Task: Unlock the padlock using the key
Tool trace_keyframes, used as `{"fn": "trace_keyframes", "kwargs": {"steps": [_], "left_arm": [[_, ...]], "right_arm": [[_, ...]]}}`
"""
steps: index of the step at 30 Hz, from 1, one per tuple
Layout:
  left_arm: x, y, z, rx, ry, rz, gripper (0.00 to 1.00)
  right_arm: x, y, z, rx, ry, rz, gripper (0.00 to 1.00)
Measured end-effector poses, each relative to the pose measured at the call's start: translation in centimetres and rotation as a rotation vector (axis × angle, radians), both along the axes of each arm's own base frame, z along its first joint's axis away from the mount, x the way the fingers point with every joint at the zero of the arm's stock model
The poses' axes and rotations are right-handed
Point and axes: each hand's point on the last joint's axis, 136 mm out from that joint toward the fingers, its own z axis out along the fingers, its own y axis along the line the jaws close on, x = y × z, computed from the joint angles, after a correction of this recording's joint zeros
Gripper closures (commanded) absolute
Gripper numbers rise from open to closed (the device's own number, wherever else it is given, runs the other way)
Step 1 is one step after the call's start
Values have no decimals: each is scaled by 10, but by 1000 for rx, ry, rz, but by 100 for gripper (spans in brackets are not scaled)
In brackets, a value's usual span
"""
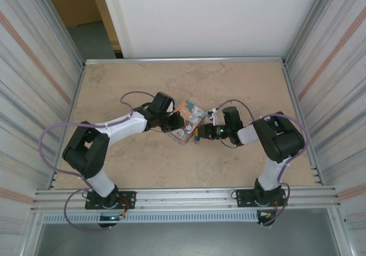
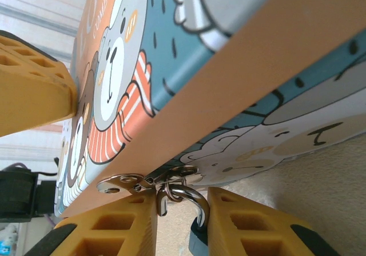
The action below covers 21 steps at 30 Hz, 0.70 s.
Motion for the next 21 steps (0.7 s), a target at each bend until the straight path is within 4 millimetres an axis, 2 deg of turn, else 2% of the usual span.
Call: {"fn": "trace_keyframes", "kwargs": {"steps": [10, 21], "left_arm": [[2, 2, 0, 1, -2, 6, 90], [2, 1, -1, -6, -7, 5, 90]], "right_arm": [[-2, -2, 4, -1, 1, -9, 99], [-2, -10, 6, -16, -5, -57, 100]]}}
